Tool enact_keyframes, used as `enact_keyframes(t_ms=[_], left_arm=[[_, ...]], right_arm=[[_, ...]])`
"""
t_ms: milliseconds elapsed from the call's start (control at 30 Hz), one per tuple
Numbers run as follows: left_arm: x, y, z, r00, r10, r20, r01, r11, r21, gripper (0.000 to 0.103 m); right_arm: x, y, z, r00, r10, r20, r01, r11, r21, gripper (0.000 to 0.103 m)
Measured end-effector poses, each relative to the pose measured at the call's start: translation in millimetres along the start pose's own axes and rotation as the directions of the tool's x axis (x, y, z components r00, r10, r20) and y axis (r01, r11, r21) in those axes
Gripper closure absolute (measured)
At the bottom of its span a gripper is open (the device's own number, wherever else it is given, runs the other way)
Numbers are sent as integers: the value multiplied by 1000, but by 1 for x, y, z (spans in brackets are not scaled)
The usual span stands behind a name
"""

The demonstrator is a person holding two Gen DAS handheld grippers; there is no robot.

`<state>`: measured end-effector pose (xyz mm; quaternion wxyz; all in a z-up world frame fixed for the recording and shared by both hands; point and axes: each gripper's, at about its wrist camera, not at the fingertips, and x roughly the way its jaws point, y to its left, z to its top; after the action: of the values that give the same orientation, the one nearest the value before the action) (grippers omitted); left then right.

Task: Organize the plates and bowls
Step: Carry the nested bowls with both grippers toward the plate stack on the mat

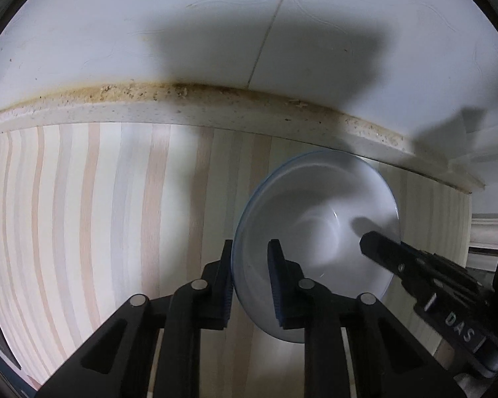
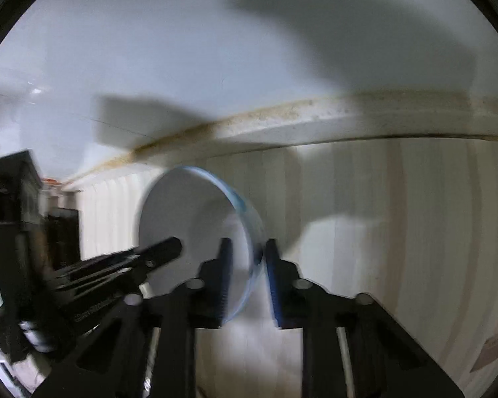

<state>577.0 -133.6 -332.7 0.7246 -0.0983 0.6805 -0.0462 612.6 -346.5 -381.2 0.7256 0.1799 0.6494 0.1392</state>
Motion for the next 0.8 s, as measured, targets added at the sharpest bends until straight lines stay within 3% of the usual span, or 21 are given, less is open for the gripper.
enact_keyframes(t_ms=[33, 400, 567, 800], left_arm=[[1, -1, 0, 1000, 2, -2, -2, 1000, 4, 86], [-26, -35, -15, 999, 12, 52, -15, 998, 60, 86], [-60, -54, -39, 996, -11, 91, 1, 994, 112, 86], [-102, -85, -91, 992, -40, 120, 12, 976, 219, 86]], right_arm=[[0, -2, 0, 1000, -7, 4, 7, 1000, -4, 91], [-19, 4, -14, 999, -25, 46, 26, 999, -27, 93], [-58, 3, -34, 997, -14, 80, 17, 999, -37, 93], [-128, -4, -93, 988, -18, 154, 21, 1000, -18, 93]])
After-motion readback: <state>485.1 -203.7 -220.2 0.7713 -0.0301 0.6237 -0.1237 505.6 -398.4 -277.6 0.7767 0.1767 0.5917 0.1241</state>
